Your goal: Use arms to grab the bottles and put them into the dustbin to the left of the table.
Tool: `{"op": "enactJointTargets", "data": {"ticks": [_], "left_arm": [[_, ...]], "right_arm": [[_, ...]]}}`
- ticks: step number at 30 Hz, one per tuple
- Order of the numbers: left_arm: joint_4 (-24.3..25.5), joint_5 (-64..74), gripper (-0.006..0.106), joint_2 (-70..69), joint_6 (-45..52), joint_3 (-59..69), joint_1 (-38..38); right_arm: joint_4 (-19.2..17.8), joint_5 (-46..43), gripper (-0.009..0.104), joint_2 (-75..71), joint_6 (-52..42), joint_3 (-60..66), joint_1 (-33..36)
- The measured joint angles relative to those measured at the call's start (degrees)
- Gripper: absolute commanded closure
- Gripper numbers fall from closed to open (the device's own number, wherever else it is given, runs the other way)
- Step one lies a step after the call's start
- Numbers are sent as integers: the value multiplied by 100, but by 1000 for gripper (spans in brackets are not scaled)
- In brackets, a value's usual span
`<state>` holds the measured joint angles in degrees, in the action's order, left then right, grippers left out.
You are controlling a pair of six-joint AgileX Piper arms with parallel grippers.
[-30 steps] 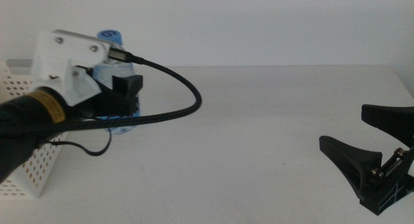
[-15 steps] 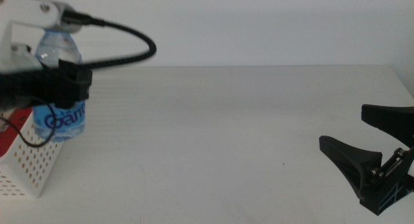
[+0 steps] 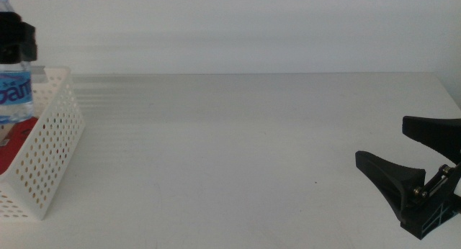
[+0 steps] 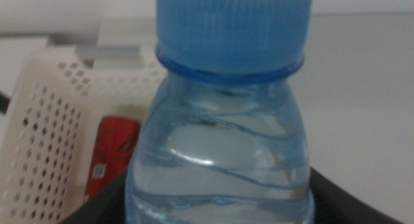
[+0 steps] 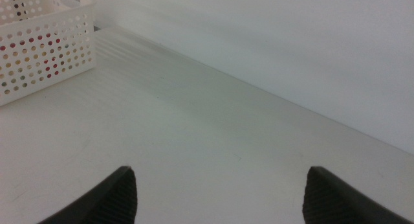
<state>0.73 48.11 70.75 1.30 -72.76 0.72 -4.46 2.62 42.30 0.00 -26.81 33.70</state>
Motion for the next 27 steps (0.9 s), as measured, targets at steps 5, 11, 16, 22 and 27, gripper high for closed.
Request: {"op": "enactJointTargets", "data": {"ticks": [5, 11, 16, 22, 27], "left_arm": [[-291, 645, 106, 587, 569, -534, 394], [-369, 939, 106, 1371, 766, -1128, 801], [-364, 1243, 106, 1964, 909, -1519, 1122], [-364, 1278, 106, 2562, 1250, -1636, 1335], [-364, 1217, 106, 3037, 1319, -1636, 1501]], "right_arm": [[0, 0, 28, 0, 0, 0, 0], [0, 0, 28, 0, 0, 0, 0], [0, 0, 28, 0, 0, 0, 0], [0, 0, 28, 0, 0, 0, 0], [0, 0, 28, 0, 0, 0, 0]]}}
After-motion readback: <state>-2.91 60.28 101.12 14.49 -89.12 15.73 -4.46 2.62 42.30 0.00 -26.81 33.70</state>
